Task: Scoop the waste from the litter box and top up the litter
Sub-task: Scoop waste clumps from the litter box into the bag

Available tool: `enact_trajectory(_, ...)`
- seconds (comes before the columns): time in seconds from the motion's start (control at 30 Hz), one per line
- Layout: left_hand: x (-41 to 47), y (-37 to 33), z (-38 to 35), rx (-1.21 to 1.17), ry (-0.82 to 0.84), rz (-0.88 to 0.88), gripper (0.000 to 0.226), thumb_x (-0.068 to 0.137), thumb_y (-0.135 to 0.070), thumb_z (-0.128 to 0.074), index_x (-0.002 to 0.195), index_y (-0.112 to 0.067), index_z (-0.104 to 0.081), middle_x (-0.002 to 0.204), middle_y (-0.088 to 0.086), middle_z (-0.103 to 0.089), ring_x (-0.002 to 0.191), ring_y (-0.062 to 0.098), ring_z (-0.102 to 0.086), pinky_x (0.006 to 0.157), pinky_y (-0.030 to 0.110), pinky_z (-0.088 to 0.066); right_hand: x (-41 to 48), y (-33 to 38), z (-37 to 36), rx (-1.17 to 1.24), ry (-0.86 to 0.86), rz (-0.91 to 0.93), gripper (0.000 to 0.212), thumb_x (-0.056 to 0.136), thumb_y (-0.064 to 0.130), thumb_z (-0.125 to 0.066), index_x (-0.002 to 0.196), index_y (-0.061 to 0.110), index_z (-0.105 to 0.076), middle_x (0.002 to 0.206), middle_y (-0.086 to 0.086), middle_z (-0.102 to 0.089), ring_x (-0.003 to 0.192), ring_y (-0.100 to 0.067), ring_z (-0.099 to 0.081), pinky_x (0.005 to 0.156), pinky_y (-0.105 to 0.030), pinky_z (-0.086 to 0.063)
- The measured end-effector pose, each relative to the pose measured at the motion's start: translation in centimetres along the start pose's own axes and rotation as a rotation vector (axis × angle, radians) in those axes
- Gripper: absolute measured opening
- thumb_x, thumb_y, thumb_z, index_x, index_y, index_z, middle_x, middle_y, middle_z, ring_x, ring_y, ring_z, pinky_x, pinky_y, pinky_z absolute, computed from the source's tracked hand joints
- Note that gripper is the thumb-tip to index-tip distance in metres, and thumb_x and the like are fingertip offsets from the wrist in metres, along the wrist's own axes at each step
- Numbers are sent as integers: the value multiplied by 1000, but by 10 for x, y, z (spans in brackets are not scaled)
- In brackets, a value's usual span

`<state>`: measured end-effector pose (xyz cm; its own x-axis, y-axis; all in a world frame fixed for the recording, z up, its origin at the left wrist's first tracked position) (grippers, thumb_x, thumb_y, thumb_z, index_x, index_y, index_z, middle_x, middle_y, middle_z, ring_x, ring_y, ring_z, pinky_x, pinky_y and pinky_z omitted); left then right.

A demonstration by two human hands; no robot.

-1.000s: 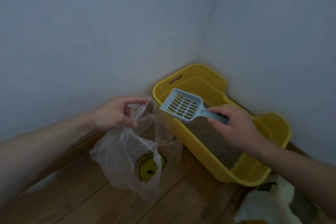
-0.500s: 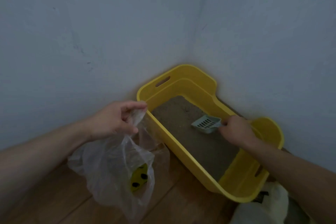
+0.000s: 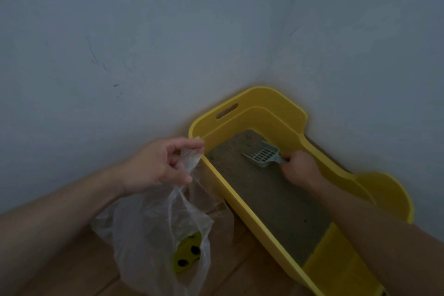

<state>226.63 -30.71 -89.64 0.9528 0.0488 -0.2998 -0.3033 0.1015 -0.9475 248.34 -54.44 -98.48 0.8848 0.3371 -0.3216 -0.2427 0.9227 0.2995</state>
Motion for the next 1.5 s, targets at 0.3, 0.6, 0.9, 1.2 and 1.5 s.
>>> enact_trajectory(0.3, -1, 5, 8, -25, -32, 1, 73, 71, 25, -66, 132, -12, -53, 88, -20, -73, 50, 0, -47, 48, 12, -40, 15, 28, -15, 32, -26, -36, 30, 92, 9, -56, 119, 8, -67, 99, -12, -68, 90, -28, -66, 77, -41, -58)
enact_trajectory(0.6, -4, 1, 6, 10, -15, -38, 71, 74, 25, -64, 135, -7, -49, 105, -16, -50, 44, -1, -45, 44, 9, -36, 28, 11, -3, 70, -68, -60, 23, 95, 15, -55, 113, 13, -70, 85, -4, -63, 67, -13, -56, 55, -27, -43)
enact_trajectory(0.9, -1, 6, 12, 62, -51, -23, 70, 71, 19, -73, 127, -20, -57, 93, -14, -71, 54, 5, -46, 48, 16, -39, 23, 14, -18, 155, -53, -3, 39, 96, 12, -57, 135, 9, -59, 122, -14, -68, 92, -24, -64, 77, -32, -53)
enact_trajectory(1.2, 3, 14, 9, 44, -4, 7, 71, 69, 2, -77, 129, -29, -57, 57, 1, -48, 53, 11, -43, 49, 17, -34, 18, 13, -19, 197, -68, 9, 39, 97, 10, -56, 136, 9, -58, 128, -12, -65, 98, -24, -63, 80, -30, -47)
enact_trajectory(1.5, 5, 17, 8, -5, 10, 6, 72, 66, 2, -75, 131, -24, -56, 58, 2, -47, 49, 7, -43, 47, 15, -34, 16, 12, -21, 251, -71, 4, 38, 97, 11, -58, 135, 10, -59, 127, -12, -65, 94, -21, -61, 82, -34, -53)
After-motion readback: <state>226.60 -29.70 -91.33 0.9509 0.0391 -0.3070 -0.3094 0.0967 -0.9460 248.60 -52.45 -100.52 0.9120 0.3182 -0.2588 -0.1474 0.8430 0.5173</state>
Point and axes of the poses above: each hand's wrist, its own x-axis towards the middle knuckle, its own z-axis out of the back of the hand, y = z × x, the point moved 10 cm from there along x, towards the middle knuckle
